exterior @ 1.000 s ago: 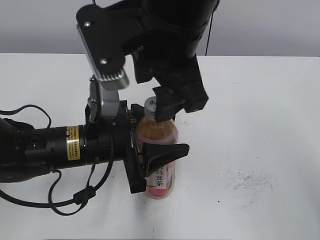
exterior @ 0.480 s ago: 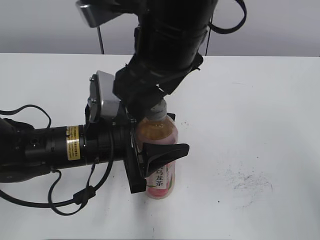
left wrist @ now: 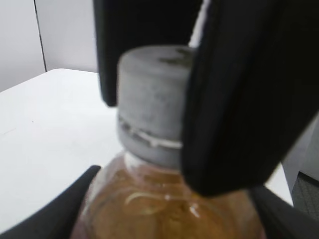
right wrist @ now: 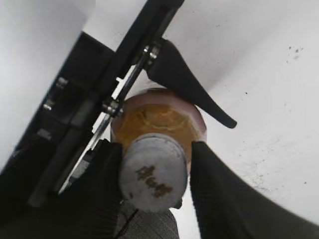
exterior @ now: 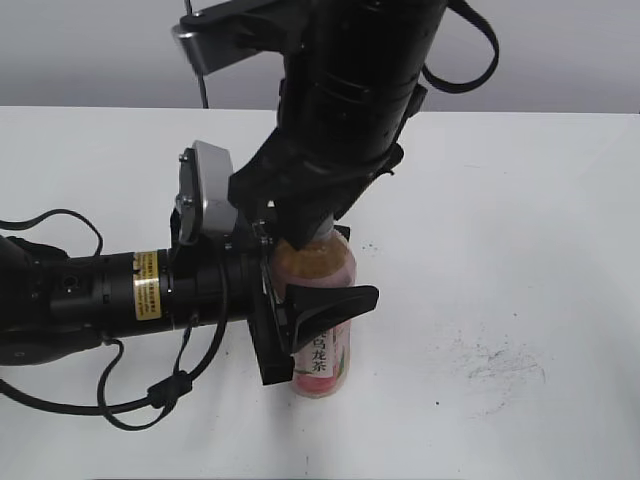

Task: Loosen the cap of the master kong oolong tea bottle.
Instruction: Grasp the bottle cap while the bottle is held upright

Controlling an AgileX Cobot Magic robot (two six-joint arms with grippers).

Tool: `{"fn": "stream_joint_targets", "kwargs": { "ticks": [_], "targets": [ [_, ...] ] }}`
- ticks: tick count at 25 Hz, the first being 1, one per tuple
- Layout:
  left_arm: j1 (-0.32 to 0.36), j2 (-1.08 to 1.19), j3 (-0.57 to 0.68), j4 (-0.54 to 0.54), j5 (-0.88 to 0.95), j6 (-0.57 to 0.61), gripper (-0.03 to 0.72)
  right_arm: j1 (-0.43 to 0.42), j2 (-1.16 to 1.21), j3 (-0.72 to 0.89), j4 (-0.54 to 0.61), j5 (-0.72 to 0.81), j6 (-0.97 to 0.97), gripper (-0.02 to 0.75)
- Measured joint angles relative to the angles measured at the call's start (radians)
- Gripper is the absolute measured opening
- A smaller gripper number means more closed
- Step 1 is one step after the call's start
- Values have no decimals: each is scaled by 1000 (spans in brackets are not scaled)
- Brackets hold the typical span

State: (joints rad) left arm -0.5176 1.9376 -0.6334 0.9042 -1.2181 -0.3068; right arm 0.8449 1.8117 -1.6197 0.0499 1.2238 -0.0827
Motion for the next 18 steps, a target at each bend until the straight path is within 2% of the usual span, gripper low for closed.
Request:
{"fn": "stream_joint_targets", "kwargs": {
  "ticks": [2,7,12,18],
  "targets": [
    [0,0,0,-2,1,-1,446,0,0,0,2,0,-17,284],
    [0,0,0,-3,3,-2,446,0,0,0,2,-1,-229,279],
    [0,0,0,-1,2,-1,446,6,0,0,6,1,-703,279],
    [0,0,0,22,-4,13,446,6,0,-1,65,4,-1334,283]
  ]
}}
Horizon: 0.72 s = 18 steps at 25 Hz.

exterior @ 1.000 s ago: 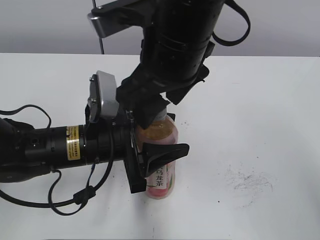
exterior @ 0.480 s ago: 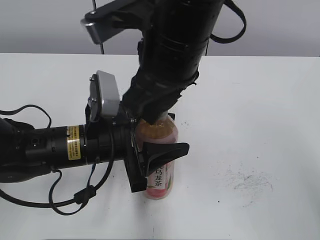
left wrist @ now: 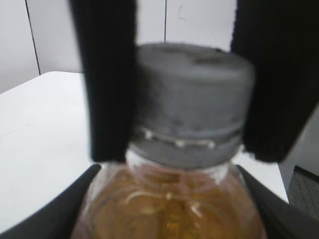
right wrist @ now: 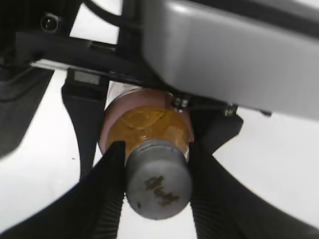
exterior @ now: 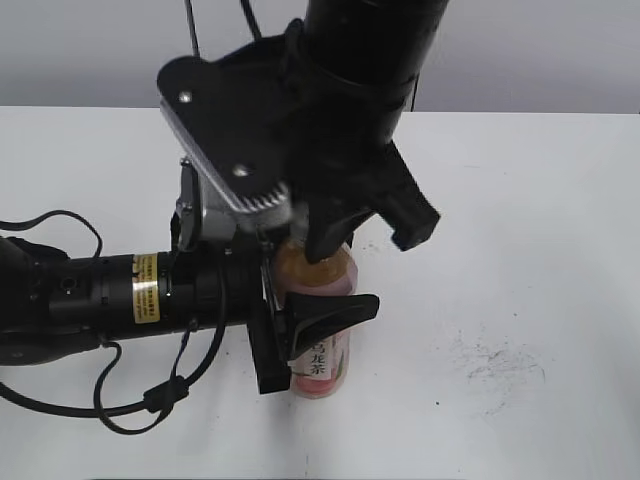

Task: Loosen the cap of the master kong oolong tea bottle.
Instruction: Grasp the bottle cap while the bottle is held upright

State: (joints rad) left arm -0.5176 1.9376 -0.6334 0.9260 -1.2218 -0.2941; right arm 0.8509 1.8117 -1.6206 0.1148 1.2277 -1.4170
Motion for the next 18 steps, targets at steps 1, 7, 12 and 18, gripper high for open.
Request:
{"fn": "stream_joint_targets", "kwargs": {
  "ticks": [1,7,12,18],
  "targets": [
    [0,0,0,1,0,2,446,0,0,0,7,3,-125,284],
    [0,0,0,-3,-1,-2,446,21,0,0,8,18,-723,281],
    [2,0,0,-25,6,-20,446,28,0,-2,23,20,-877,97],
    [2,0,0,-23,6,-16,446,31,-5,-13,36,-2,-503,150]
  ]
}}
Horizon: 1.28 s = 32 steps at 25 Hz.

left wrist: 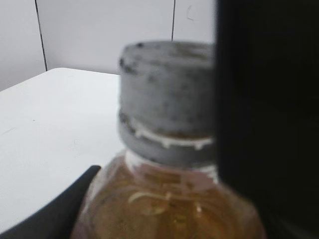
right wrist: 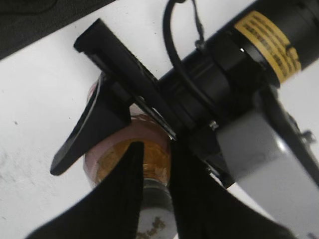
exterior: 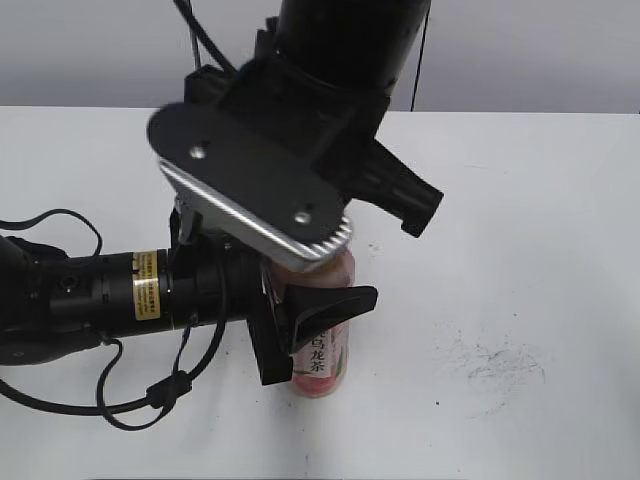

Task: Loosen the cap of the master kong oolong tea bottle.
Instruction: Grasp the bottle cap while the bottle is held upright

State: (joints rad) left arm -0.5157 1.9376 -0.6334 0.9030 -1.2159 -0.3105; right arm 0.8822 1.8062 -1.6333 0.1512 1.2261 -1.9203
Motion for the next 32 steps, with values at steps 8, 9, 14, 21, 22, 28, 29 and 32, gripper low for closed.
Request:
{"fn": "stream_joint_targets", "kwargs": {
  "ticks": [8,9,14,21,22,28,29,32],
  "targets": [
    [0,0,0,2,0,1,446,0,-67,-3,4,-3,702,394],
    [0,0,0,2,0,1,446,0,-69,-5,4,-3,791,401],
    [0,0,0,3,0,1,446,-10,-69,-5,17,-3,1202,410],
    [0,0,0,4,0,1,446,-31,-69,-5,-51,-3,1618,483],
    [0,0,0,3,0,1,446,-31,-69,-5,-80,-3,1662,501],
    [0,0,0,4,0,1,446,-33,-69,-5,-131,-3,1772,525],
    [0,0,0,4,0,1,446,-33,-69,-5,-131,-3,1773,525],
    [0,0,0,4,0,1,446,-33,-69,-5,-131,-3,1799,525]
  ]
}}
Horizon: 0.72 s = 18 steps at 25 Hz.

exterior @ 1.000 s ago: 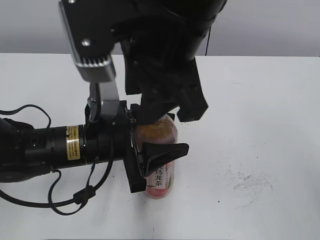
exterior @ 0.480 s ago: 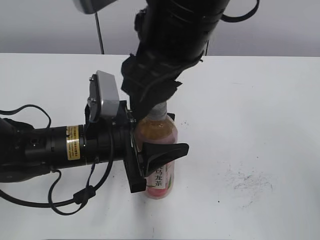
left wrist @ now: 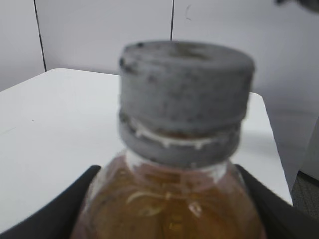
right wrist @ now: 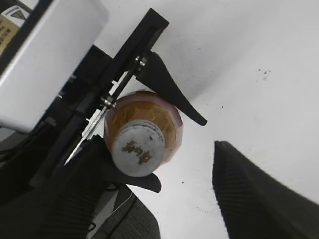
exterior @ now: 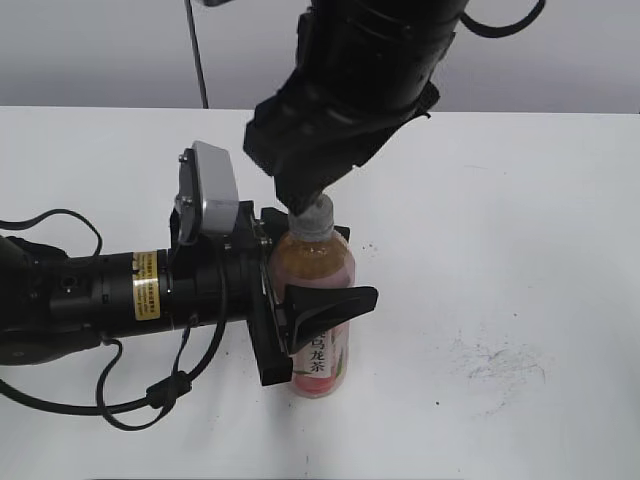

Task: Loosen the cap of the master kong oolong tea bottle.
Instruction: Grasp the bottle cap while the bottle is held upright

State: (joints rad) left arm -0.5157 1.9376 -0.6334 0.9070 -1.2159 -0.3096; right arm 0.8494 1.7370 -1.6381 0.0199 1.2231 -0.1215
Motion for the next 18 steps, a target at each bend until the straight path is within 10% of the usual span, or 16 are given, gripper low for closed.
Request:
{"fn": "stream_joint_targets", "kwargs": {
  "ticks": [18],
  "targets": [
    [0,0,0,0,-1,0,446,0,50,1,42,0,138,520]
  ]
}}
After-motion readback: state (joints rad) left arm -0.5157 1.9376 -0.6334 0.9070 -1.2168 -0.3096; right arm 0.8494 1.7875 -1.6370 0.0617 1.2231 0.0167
